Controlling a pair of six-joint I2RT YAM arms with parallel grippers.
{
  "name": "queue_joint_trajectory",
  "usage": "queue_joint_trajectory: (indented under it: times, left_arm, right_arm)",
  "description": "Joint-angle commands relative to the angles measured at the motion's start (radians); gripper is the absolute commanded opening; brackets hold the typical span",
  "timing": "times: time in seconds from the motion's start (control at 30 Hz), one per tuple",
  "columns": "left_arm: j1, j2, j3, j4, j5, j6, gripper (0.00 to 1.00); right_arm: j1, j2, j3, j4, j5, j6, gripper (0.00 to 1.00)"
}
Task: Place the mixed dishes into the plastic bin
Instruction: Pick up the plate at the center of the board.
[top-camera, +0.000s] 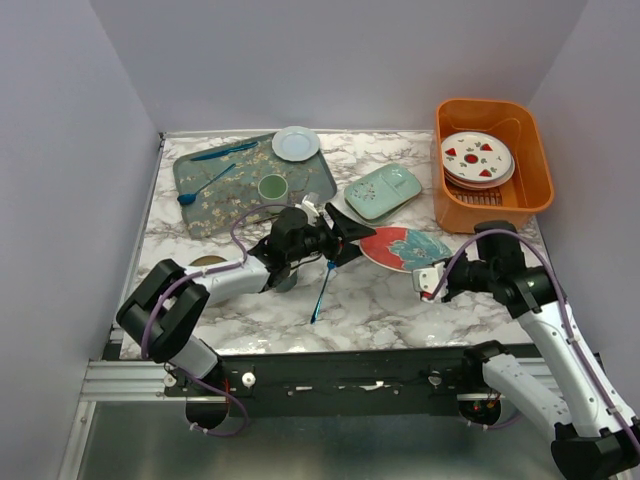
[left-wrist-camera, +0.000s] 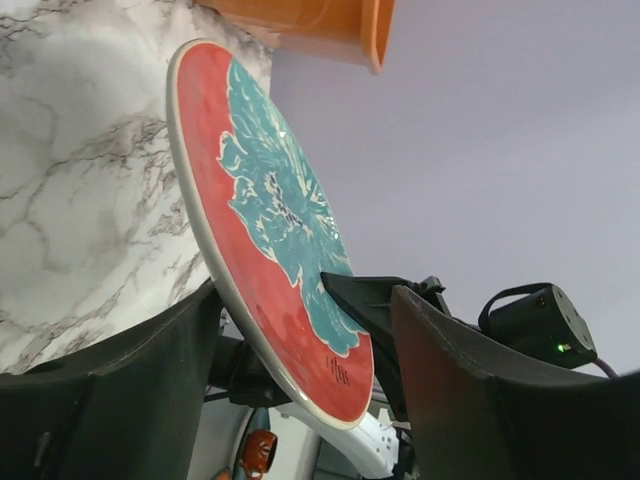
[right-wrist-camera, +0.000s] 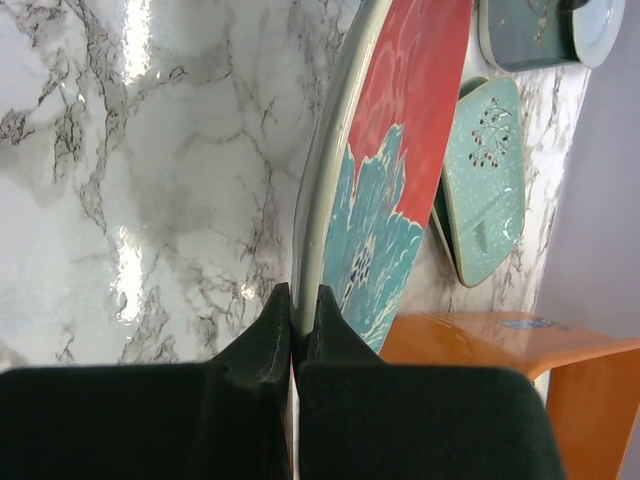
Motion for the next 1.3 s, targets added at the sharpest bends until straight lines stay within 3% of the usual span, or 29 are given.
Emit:
queue_joint_trajectory:
  times: [0.0, 0.2, 0.23, 0.67, 1.0, 1.27]
  left_arm:
    - [0.002, -0.056, -0.005, 0.107, 0.030, 0.026, 0.83]
    - [0.040, -0.130, -0.011, 0.032, 0.021, 0.151, 0.93]
    - [0.052, -0.159, -0.011, 0.013, 0.012, 0.173, 0.99]
    - [0.140, -0.441, 0.041, -0.442, -0.122, 0.613, 0.99]
    - [0.167, -0.607, 0.114, -0.752, -0.215, 0.955, 0.99]
    - [0.167, -0.680, 0.156, -0.973, -0.422, 1.165, 0.99]
  right_arm:
    - [0.000, -0.014, 0.101, 0.003, -0.021, 0.028, 0.00]
    - [-0.004, -0.018, 0.198, -0.030, 0.000, 0.089, 0.00]
    - [-0.004, -0.018, 0.222, -0.033, 0.003, 0.097, 0.00]
    - [-0.027, -0.024, 0.350, -0.005, 0.105, 0.230, 0.00]
    - [-0.040, 0.008, 0.377, 0.171, 0.325, 0.302, 0.00]
    - [-0.066, 0.057, 0.367, 0.314, 0.471, 0.324, 0.00]
